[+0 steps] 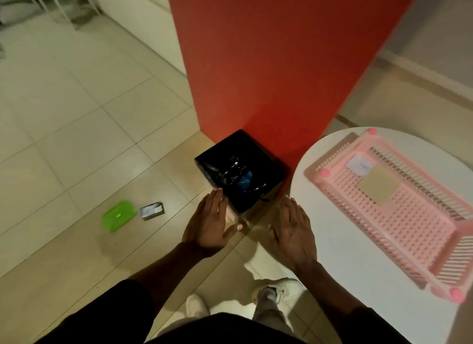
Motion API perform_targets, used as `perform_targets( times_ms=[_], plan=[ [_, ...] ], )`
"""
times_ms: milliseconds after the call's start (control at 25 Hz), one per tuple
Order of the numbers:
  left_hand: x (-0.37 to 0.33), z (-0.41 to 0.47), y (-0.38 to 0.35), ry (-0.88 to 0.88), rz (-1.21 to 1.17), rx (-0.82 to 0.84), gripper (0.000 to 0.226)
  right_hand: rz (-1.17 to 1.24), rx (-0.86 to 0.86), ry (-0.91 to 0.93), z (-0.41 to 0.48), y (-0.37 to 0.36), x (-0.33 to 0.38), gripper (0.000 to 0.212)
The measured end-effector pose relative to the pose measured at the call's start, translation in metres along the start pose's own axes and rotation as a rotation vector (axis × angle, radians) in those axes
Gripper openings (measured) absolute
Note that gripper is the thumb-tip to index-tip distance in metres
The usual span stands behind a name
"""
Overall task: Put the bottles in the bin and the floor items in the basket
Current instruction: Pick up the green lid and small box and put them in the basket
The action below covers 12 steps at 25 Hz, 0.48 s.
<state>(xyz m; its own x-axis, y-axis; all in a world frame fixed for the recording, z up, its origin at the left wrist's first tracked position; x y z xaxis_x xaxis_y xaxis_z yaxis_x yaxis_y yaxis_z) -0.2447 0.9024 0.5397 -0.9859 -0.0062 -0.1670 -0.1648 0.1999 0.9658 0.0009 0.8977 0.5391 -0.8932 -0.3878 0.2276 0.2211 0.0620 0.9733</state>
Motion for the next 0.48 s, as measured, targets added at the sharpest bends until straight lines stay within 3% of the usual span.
perform_targets(
  times_ms=[480],
  plan=[
    [0.264, -0.157, -0.030, 0.378, -0.002, 0.095, 0.104, 0.039, 0.213, 0.307, 0.060, -0.093, 0.253, 0.068]
  ],
)
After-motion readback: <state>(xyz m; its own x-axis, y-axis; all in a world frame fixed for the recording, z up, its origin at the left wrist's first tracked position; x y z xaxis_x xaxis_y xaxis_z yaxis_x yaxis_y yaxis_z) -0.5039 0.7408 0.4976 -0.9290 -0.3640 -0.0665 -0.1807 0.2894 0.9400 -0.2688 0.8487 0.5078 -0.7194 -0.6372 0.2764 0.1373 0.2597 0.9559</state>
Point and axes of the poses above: each hand's wrist, its own z-axis towards the middle knuckle, its own y-axis out of the back of the hand, x = y × z, the point moved 1 cm from there along z, towards the middle knuckle, and after that the axes turned 12 degrees about y, right-handed, at the moved point
